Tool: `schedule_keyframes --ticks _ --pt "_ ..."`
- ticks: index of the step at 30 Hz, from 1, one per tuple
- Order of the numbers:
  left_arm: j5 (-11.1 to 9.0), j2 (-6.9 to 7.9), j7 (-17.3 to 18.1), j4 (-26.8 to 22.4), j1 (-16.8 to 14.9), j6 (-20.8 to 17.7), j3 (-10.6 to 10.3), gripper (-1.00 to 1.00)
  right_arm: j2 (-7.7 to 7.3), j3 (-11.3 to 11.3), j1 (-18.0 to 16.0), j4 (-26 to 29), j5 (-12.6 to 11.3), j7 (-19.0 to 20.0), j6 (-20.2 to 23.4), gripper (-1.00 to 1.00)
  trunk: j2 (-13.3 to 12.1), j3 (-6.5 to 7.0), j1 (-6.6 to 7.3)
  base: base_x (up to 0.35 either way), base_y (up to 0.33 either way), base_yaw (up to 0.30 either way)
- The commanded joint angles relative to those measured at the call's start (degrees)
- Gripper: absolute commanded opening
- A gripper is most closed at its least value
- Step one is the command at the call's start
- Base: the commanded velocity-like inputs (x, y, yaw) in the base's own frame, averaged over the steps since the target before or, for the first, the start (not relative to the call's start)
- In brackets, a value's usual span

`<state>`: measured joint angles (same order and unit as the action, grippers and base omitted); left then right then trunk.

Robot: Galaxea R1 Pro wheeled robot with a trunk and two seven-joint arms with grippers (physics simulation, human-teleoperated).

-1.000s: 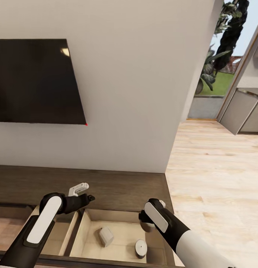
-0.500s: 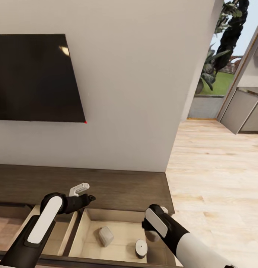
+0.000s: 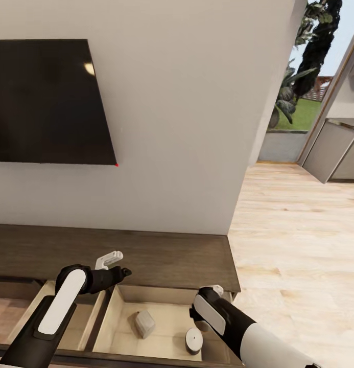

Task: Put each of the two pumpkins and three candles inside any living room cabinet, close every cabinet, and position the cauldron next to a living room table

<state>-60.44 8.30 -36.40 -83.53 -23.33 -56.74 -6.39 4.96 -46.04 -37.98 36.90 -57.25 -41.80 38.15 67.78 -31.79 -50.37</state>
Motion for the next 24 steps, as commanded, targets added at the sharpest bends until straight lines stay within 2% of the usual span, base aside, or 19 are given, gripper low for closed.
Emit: schedule_keyframes --ticks 1,5,13,20,24 --pt "-0.56 0.05 -0.6 -0.06 -0.04 -0.04 -0.1 1.0 -0.03 -1.02 -0.08 0.04 -0.39 -0.25 -0.4 -1.0 0.46 -0.24 -0.23 0.0 0.0 0.0" --pt "-0.56 0.05 -0.6 -0.06 -0.04 -0.04 -0.11 1.0 -0.03 -2.25 -0.08 0.04 -0.4 0.15 -1.28 -1.0 2.06 -0.96 -1.11 0.0 0.0 0.0" --pt "-0.56 0.05 -0.6 -0.06 -0.04 0.05 -0.75 1.0 0.05 -2.46 -0.08 0.1 -0.5 0.33 -1.45 -1.0 5.27 -2.4 -2.86 0.0 0.0 0.0" --pt "-0.56 0.05 -0.6 -0.06 -0.04 0.05 -0.9 1.0 0.13 -3.43 -0.08 0.12 -0.57 6.99 -0.82 -1.0 8.08 -3.65 -4.4 0.0 0.0 0.0" --pt "-0.56 0.05 -0.6 -0.06 -0.04 0.05 -0.9 1.0 1.85 -3.67 -0.08 0.17 -0.7 7.69 -0.39 -1.0 9.68 -4.37 -5.28 0.0 0.0 0.0"
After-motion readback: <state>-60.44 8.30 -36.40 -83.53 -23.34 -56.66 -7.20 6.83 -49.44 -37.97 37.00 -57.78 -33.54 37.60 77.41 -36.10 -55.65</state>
